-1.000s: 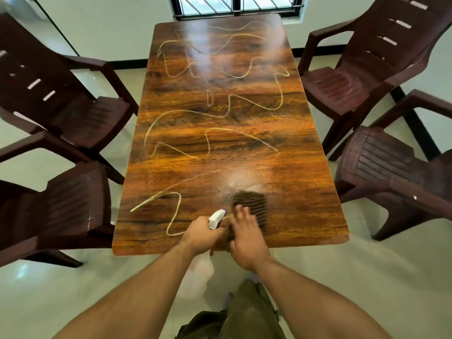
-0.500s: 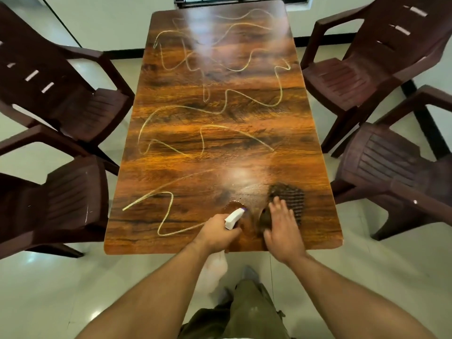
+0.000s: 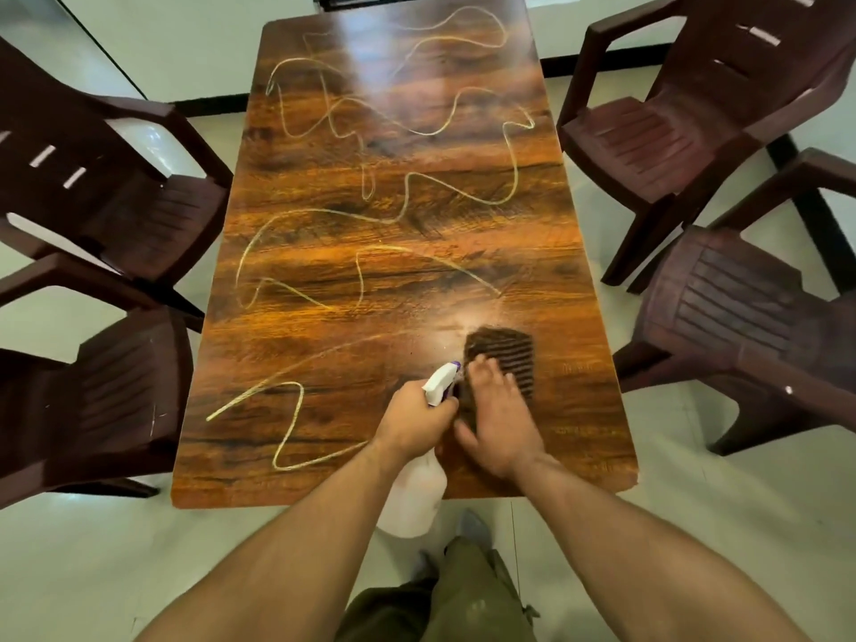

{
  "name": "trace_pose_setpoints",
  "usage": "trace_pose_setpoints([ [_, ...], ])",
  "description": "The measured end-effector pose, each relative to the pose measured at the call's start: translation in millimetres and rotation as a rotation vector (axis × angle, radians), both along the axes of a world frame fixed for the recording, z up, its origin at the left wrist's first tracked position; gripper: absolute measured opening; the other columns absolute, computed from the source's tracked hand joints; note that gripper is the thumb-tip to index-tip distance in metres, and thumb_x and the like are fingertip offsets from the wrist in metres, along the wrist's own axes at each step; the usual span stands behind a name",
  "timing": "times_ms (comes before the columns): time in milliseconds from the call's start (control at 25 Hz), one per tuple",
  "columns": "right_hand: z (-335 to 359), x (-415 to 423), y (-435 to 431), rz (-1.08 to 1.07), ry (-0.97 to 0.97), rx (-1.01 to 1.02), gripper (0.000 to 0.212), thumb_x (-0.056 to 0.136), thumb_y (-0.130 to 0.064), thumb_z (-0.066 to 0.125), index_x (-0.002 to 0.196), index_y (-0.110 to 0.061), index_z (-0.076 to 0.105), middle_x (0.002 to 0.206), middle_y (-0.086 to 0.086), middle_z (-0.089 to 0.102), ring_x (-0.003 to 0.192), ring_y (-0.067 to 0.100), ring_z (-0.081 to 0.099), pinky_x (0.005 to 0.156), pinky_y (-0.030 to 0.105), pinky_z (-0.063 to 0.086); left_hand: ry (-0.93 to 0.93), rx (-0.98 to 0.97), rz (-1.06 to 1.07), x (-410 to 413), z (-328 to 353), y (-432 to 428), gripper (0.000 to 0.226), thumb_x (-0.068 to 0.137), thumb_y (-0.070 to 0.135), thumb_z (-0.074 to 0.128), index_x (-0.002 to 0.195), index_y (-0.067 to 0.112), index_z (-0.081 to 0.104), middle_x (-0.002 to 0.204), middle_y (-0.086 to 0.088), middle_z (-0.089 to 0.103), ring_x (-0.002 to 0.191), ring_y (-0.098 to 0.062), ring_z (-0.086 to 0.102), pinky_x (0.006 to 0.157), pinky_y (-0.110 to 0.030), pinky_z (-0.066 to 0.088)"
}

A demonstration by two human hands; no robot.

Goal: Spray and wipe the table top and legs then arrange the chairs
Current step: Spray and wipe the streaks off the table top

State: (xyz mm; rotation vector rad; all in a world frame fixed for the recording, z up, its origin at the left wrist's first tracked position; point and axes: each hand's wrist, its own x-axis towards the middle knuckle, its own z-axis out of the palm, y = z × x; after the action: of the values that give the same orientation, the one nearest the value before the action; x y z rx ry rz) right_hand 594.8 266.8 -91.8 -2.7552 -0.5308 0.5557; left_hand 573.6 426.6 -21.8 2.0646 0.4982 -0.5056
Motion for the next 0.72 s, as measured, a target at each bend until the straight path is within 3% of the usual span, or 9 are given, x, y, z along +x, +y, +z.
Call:
trace_pose_setpoints([
  [80,5.7,-0.9,-13.8,0.115,-0.003,0.090,0.092,0.091,-0.048,0.048,0.160,-0.015,-0.003,0.166,-0.002,-0.007,0.154,0.017,-0.007,0.124,0.033,-0.007,0.010,-0.033,0.013,-0.6,0.4,6.1,0.007,0.094,0.020,0.064,0.087,0.020,0.066,0.070,-0.003,0.066,0.059,-0.026,0.067,0.061,-0.042,0.062],
  [160,1.3,30.1,-34.1,-0.065,-0.058,0.014,0.095,0.092,-0.047,0.049,0.159,-0.010,-0.008,0.166,0.004,-0.011,0.154,0.020,-0.008,0.123,0.033,-0.007,0.044,-0.047,0.040,-3.1,0.1,15.6,0.005,0.097,0.021,0.064,0.092,0.021,0.064,0.076,-0.008,0.068,0.058,-0.029,0.067,0.060,-0.044,0.063],
  [320,5.1,126.8,-16.9,-0.529,0.076,-0.097,0.091,0.096,-0.047,0.044,0.159,-0.004,-0.005,0.167,0.014,-0.012,0.154,0.027,-0.011,0.125,0.042,-0.003,0.029,-0.020,0.079,-5.3,-5.2,32.6,0.009,0.098,0.022,0.063,0.104,0.015,0.063,0.086,-0.017,0.070,0.065,-0.036,0.070,0.061,-0.048,0.063],
  [400,5.6,140.7,22.4,-0.420,0.066,-0.057,0.087,0.094,-0.046,0.046,0.160,-0.007,0.003,0.167,0.012,-0.007,0.154,0.027,-0.007,0.125,0.042,-0.003,-0.003,-0.011,0.085,-2.6,-3.1,36.3,0.006,0.099,0.020,0.063,0.104,0.020,0.061,0.089,-0.015,0.070,0.074,-0.036,0.071,0.062,-0.040,0.064],
  [520,4.2,69.7,61.1,0.152,0.059,0.062,0.084,0.089,-0.043,0.049,0.160,-0.017,0.014,0.168,0.003,0.000,0.155,0.020,-0.002,0.126,0.043,0.000,-0.013,-0.010,0.053,-1.9,-4.8,44.0,0.003,0.096,0.016,0.063,0.095,0.018,0.065,0.081,-0.013,0.071,0.063,-0.029,0.070,0.063,-0.048,0.062],
  [600,9.8,15.6,41.7,0.420,0.047,0.112,0.080,0.087,-0.044,0.045,0.160,-0.024,0.019,0.167,-0.004,0.002,0.154,0.012,-0.005,0.126,0.041,-0.002,-0.004,0.006,-0.001,-2.6,-6.9,49.7,0.006,0.093,0.016,0.064,0.090,0.018,0.068,0.072,-0.006,0.070,0.055,-0.021,0.066,0.067,-0.052,0.060],
  [680,5.8,15.4,11.9,0.399,0.038,0.085,0.079,0.087,-0.044,0.044,0.160,-0.028,0.018,0.166,-0.009,-0.001,0.154,0.009,-0.005,0.124,0.035,-0.009,0.032,-0.013,-0.042,-6.2,-7.0,55.4,0.003,0.094,0.019,0.064,0.095,0.019,0.066,0.073,-0.003,0.069,0.057,-0.019,0.065,0.065,-0.050,0.060],
  [720,5.0,21.5,3.5,0.221,0.028,0.032,0.080,0.088,-0.042,0.046,0.160,-0.027,0.016,0.166,-0.008,-0.001,0.154,0.011,-0.004,0.124,0.034,-0.009,0.045,-0.027,-0.058,-9.5,-6.3,58.4,0.006,0.096,0.020,0.063,0.102,0.020,0.063,0.076,-0.003,0.068,0.058,-0.020,0.065,0.061,-0.044,0.060],
])
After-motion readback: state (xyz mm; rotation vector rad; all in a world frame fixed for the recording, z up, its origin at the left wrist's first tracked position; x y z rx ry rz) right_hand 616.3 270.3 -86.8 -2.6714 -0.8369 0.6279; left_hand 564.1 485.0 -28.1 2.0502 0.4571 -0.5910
